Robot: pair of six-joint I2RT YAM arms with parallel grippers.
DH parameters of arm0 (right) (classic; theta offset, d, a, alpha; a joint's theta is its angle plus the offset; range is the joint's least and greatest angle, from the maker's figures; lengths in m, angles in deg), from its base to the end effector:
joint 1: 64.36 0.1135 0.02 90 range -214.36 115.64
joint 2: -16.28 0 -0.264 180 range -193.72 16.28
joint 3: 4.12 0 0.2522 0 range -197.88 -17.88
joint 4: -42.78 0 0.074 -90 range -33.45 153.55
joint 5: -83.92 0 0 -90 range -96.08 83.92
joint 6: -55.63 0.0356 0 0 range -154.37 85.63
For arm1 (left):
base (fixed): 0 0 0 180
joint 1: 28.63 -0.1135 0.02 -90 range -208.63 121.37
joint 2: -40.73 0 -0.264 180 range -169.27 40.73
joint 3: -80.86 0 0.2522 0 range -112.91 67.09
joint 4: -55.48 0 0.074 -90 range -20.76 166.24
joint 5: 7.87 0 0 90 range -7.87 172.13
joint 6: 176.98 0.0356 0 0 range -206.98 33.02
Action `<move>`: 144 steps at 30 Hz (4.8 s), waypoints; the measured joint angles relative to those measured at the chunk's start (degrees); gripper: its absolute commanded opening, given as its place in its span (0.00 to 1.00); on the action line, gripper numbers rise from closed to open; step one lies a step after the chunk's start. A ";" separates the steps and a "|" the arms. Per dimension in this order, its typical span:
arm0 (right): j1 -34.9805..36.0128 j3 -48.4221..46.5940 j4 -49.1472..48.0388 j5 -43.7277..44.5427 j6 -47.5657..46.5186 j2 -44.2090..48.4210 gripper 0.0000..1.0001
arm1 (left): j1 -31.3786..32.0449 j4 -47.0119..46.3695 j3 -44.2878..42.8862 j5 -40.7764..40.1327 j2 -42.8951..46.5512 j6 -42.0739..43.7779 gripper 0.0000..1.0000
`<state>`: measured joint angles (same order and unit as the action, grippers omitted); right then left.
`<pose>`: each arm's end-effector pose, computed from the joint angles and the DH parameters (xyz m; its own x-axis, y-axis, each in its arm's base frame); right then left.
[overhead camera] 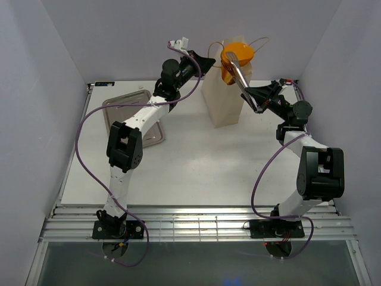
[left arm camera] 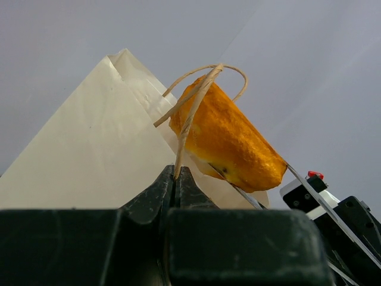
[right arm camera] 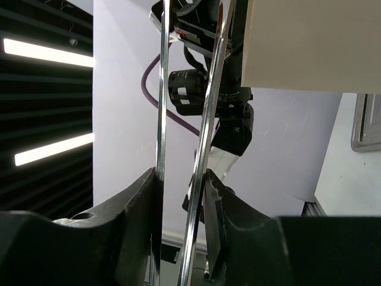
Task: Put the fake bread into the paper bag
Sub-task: Place the fake bread in the paper bag, then place the clamp at the center of the board.
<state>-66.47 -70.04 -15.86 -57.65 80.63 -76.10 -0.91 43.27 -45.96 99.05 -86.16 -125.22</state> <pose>0.3389 0.0154 0.3161 -0.8047 0.5934 -0.0204 -0.2120 -0.2550 0.9434 0.4699 -0.2586 0.3471 -0.2851 -0.5191 -0.8057 0.6626 0.5007 -0.5570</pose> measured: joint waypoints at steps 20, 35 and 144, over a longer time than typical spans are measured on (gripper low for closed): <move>0.76 -3.34 -0.17 -2.05 0.09 -0.46 0.51 | -0.02 0.02 0.70 -0.24 0.98 0.00 0.00; 2.34 -9.16 -0.55 -6.25 0.09 -1.86 0.51 | -0.02 0.00 2.89 -1.60 1.97 -0.52 0.00; 19.61 -19.17 80.30 -7.63 -77.99 16.81 0.29 | -1.38 -0.98 14.91 -7.39 9.11 -4.07 0.57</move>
<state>-46.86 -89.21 64.45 -65.28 2.65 -59.29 -2.28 42.28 -31.05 91.67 -77.04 -129.28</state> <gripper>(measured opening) 0.329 0.369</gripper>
